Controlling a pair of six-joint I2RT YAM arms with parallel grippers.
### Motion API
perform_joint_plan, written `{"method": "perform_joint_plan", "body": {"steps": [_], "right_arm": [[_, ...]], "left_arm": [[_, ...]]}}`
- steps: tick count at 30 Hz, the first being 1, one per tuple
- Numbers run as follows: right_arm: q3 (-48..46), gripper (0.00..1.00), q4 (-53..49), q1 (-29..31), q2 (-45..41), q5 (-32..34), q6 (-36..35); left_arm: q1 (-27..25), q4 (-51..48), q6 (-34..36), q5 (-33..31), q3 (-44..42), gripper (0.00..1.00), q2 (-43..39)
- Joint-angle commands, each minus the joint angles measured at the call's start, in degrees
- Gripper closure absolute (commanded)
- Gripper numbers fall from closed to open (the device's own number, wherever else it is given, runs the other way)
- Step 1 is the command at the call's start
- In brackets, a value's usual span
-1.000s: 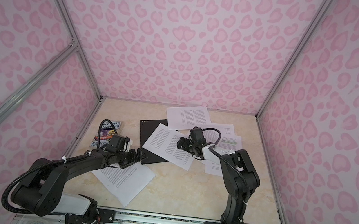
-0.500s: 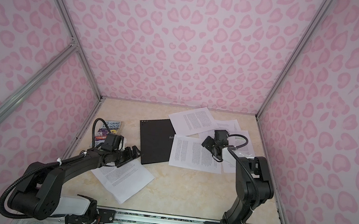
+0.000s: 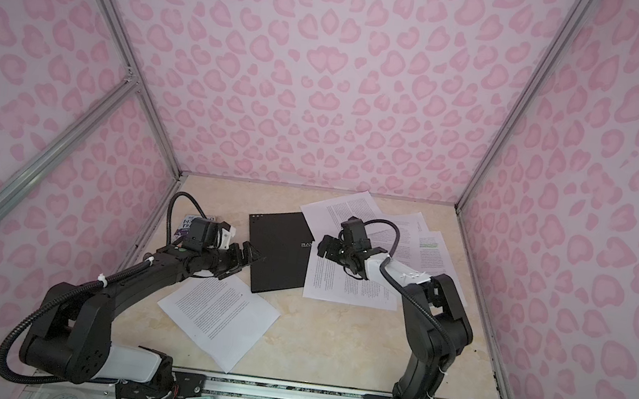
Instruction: Put the files into the folder
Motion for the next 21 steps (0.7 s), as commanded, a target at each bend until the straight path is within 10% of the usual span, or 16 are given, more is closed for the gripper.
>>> {"method": "perform_joint_plan", "body": {"steps": [1,16,21], "right_arm": [[0.3,0.06,2.2,-0.2,2.9,-2.6,1.6],[1.3,0.06,-2.7,-16.3,7.1,5.9,4.4],[3.7,0.07,-3.5,-13.5,3.2,2.6,1.8]], "left_arm": [[0.1,0.4,-0.2,1.7,1.2,0.03,1.3],[1.8,-1.4,0.5,1.6,2.6,0.03,1.8],[2.4,-1.7,1.3,3.2,4.3,0.03,3.5]]}}
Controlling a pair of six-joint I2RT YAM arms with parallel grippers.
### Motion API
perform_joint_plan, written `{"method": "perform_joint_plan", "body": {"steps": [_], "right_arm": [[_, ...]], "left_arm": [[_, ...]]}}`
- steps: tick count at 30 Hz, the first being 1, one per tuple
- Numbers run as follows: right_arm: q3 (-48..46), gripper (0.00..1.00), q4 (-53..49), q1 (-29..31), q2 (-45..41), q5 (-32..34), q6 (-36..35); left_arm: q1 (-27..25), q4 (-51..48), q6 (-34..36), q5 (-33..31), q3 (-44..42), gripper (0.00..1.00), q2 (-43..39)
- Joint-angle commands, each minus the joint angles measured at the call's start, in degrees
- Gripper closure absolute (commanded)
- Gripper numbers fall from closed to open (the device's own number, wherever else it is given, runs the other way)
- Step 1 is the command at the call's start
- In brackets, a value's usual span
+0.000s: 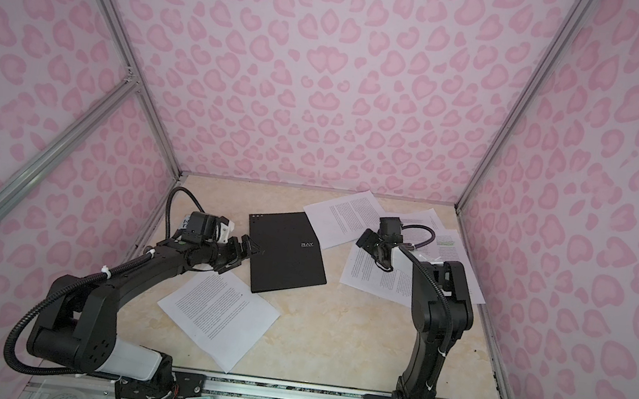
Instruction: Put the files into the folder
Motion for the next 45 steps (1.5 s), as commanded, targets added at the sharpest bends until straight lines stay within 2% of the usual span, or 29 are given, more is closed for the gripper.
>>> {"method": "perform_joint_plan", "body": {"steps": [1,4,7,9,12,17,25,29,33,45], "right_arm": [[-0.5,0.07,-0.6,4.2,-3.9,-2.9,-0.5],[-7.8,0.07,10.5,10.4,-9.0,-8.0,6.5],[-16.1,0.06,23.4,16.6,-11.4,-9.3,15.1],[-21.3,0.06,33.2,19.5,-10.9,-9.9,21.9],[-24.4,0.07,40.5,23.3,-9.0,-10.2,27.4],[-27.9,0.07,45.4,28.8,-6.9,-7.4,30.9],[-31.2,0.08,48.4,31.9,-6.1,-6.4,33.6],[-32.9,0.09,51.9,32.5,-5.1,-6.7,36.3],[-33.7,0.10,50.7,32.5,-6.5,-5.8,35.6],[-33.2,0.17,63.4,32.0,-1.5,-6.3,38.8]], "left_arm": [[0.4,-0.7,0.8,2.2,1.3,0.03,1.6],[0.9,0.0,-0.5,3.1,2.3,0.03,3.6],[0.9,0.1,-1.5,3.3,4.0,0.03,6.5],[1.0,-0.3,-2.0,2.0,5.3,0.03,8.7],[0.9,-0.1,-2.9,0.8,6.8,0.03,11.8],[-0.2,1.1,-3.6,1.2,9.1,0.03,16.2],[-4.6,2.8,-5.7,1.3,10.4,0.03,19.6],[-7.1,4.1,-7.3,1.7,10.4,0.03,19.7],[-9.4,5.5,-8.9,2.0,10.1,0.03,19.4],[-10.8,6.4,-9.5,2.1,7.4,0.03,18.3]]}}
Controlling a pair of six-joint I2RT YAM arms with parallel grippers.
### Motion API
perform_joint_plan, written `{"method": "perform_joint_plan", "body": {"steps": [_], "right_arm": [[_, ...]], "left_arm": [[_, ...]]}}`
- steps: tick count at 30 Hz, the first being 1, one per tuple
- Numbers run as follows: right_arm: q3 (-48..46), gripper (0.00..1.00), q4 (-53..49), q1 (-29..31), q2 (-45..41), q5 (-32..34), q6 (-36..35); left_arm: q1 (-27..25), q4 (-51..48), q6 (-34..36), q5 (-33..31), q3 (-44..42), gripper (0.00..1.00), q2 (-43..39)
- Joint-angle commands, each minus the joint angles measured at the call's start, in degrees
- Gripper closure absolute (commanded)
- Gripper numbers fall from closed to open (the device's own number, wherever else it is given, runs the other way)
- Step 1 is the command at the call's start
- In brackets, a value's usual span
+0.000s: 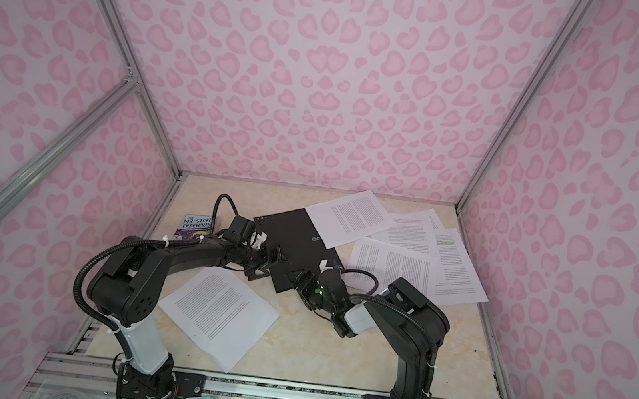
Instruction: Put the files into the folder
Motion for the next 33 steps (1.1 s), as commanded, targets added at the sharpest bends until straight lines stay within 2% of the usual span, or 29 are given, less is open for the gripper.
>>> {"method": "perform_joint_plan", "body": {"steps": [1,4,9,12,18,26,30,33], "right_arm": [[-0.3,0.17,5.8,-0.3,1.3,0.5,1.1],[-0.6,0.17,7.7,-0.5,2.0,1.2,1.2],[-1.8,0.21,17.1,-0.9,6.0,1.7,4.5],[-1.6,0.23,18.0,-0.9,6.9,2.0,4.4],[-2.4,0.22,21.0,-1.6,8.4,4.8,4.6],[-3.2,0.24,34.2,-2.1,17.0,10.3,8.3],[-2.3,0.31,35.4,-2.6,19.9,12.1,9.3],[-1.1,0.46,35.2,-2.5,21.2,13.8,9.9]], "left_arm": [[0.0,1.0,-0.1,0.3,-0.7,0.03,-0.9],[0.0,1.0,0.0,0.2,-1.2,0.03,-0.9],[-0.1,1.0,0.3,0.2,-1.6,0.03,-0.8],[-0.3,1.0,0.4,0.3,-1.6,0.03,-0.6],[-1.0,1.1,0.2,0.1,-1.4,0.03,0.2],[-2.5,1.2,-0.4,0.0,-0.6,0.03,1.0],[-2.9,1.0,-0.1,0.0,-0.5,0.03,0.8],[-3.1,0.5,0.1,-0.2,-0.7,0.03,0.5]]}}
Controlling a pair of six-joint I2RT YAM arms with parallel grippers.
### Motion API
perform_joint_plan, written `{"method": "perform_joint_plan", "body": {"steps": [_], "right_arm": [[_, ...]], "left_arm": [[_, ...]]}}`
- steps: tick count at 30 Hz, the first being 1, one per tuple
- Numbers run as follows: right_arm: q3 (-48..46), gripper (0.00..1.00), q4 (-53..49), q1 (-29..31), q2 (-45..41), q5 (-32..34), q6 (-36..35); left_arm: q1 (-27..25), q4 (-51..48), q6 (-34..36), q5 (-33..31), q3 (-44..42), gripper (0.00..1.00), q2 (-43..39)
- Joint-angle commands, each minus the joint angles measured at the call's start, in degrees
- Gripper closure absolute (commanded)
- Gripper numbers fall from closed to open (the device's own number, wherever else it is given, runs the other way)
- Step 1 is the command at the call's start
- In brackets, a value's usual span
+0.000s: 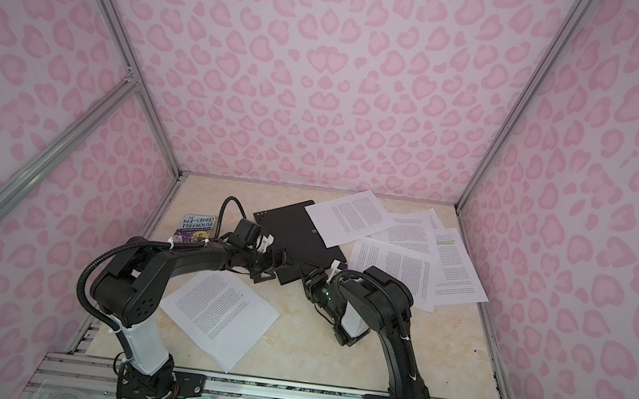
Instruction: Put the files into the folder
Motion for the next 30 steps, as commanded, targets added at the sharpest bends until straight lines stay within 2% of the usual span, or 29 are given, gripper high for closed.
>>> {"method": "perform_joint_plan", "body": {"steps": [1,7,9,11,17,21,24,27,30], "right_arm": [[0.5,0.50,-1.3,-0.1,2.5,4.8,0.3],[2.2,0.82,-2.0,-0.4,5.6,6.1,1.3],[1.7,0.93,-4.1,-0.7,4.4,5.6,-1.2],[0.6,1.00,-8.5,-1.1,-0.9,4.8,-5.6],[0.5,1.00,-29.5,-0.4,-18.9,3.3,-21.4],[2.9,1.00,-45.0,1.4,-30.0,5.5,-31.5],[7.9,1.00,-60.3,4.3,-36.5,10.1,-40.7],[11.9,1.00,-71.4,8.3,-40.2,18.1,-49.2],[13.7,1.00,-77.1,12.6,-42.1,26.4,-57.2]], "left_arm": [[-0.1,-2.8,0.1,-1.2,0.0,0.02,-0.2],[0.2,-7.4,1.7,-4.0,0.6,0.02,-5.1],[0.8,-9.5,2.6,-4.7,0.9,0.03,-7.6],[2.1,-11.4,3.5,-5.2,0.6,0.03,-10.8],[7.1,-17.9,7.7,-6.8,-0.1,0.03,-18.9],[10.7,-21.5,10.2,-7.0,0.3,0.03,-22.5],[13.3,-23.6,11.6,-6.1,1.4,0.03,-23.7],[16.4,-24.3,11.9,-3.2,2.2,0.03,-24.3],[19.4,-25.3,12.3,0.4,4.0,0.03,-24.2]]}}
